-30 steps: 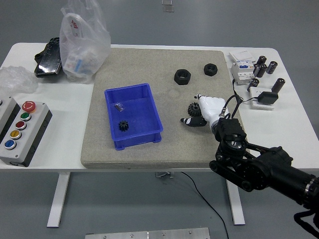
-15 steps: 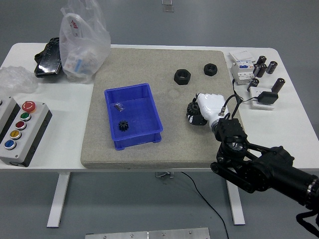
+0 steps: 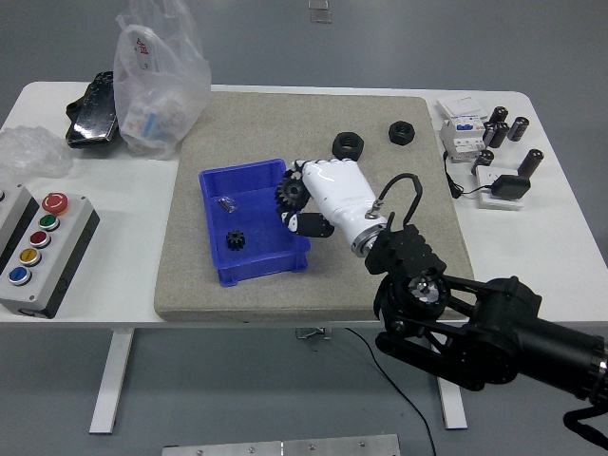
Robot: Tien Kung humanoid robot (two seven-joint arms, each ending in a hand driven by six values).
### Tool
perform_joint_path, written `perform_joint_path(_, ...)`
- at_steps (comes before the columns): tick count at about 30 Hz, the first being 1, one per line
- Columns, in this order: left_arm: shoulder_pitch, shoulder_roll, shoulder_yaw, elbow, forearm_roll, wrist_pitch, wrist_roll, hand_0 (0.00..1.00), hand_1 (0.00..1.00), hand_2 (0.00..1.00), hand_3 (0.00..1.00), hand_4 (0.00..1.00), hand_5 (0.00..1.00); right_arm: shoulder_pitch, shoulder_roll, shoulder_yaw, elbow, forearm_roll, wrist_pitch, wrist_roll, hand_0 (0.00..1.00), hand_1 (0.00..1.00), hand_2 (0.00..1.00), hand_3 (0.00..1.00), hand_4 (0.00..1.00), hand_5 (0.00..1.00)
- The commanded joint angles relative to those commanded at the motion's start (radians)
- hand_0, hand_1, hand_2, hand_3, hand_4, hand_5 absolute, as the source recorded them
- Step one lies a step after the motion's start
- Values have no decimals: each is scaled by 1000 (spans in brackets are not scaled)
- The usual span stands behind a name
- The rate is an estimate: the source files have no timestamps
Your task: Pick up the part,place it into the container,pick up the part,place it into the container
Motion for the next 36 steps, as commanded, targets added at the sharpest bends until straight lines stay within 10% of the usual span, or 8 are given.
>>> perform_joint_path(16, -2, 0, 4, 0, 1, -1, 1, 650, 535, 534, 615, 708, 369, 26, 24, -74, 13, -36, 57, -39, 473, 592, 607, 608, 246, 146)
perform_joint_path(23, -2, 5, 3, 0, 2, -1, 1, 650, 534, 534, 615, 708, 369, 24, 24, -74, 2, -25, 76, -55, 472, 657, 677, 663, 395, 324)
perform_joint_path(36, -3, 4, -3, 0, 9, -3, 3, 650, 534, 534, 615, 709, 369, 20, 25, -64, 0, -27, 111, -64, 492, 696, 798, 852, 570, 212)
